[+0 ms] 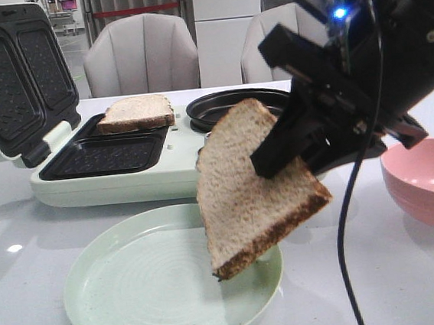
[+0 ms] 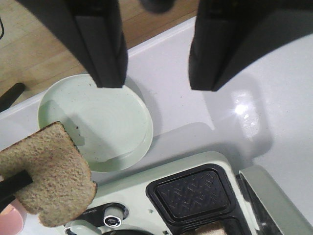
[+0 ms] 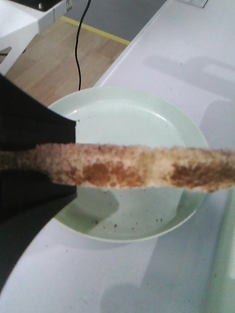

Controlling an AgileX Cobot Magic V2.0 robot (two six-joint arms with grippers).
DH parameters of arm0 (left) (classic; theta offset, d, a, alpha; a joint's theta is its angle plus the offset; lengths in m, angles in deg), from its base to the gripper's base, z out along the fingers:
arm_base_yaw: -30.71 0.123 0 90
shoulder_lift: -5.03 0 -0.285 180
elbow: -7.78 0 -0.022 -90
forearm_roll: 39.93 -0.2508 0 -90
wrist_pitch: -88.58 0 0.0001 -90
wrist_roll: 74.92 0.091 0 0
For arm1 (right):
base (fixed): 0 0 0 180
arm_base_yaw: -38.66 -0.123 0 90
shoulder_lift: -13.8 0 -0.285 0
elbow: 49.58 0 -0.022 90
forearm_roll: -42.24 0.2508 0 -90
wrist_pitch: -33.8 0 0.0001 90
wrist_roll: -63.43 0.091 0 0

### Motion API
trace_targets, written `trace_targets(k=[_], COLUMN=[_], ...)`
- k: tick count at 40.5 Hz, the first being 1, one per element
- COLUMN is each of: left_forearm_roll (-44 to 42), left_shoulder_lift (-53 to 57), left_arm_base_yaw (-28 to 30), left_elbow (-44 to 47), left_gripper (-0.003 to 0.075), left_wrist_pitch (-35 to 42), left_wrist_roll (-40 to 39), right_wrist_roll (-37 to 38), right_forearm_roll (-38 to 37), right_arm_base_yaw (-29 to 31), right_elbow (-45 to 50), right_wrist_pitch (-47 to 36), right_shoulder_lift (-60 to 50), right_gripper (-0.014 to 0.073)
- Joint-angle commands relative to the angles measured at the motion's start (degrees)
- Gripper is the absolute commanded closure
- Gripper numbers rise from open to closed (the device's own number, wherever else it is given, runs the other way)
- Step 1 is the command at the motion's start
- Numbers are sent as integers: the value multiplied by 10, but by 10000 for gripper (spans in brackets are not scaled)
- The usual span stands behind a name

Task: Make breakfast with bread and shrimp
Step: 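Grasp the remaining bread slice on the plate with the right gripper, then carry the bread slice over and lay it in the sandwich maker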

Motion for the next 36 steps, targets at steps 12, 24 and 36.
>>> trace_targets(k=[12,24,36], left_forearm_roll=[-10,-10,-10], left_shoulder_lift=[-1,-1,-1], left_arm_base_yaw=[-3,-3,-3], left_elbow=[-15,-15,-15], left_gripper=[358,358,358], left_wrist_pitch=[40,40,40], left_wrist_roll=[-1,-1,-1], right_wrist_roll=[-5,-5,-5], right_forearm_roll=[112,119,187], right_arm_base_yaw=[-39,-73,-73], right_elbow=[-150,-344,-474], right_wrist_pitch=[-2,-30,-42], right_shoulder_lift=[6,163,311], right_gripper=[538,535,502])
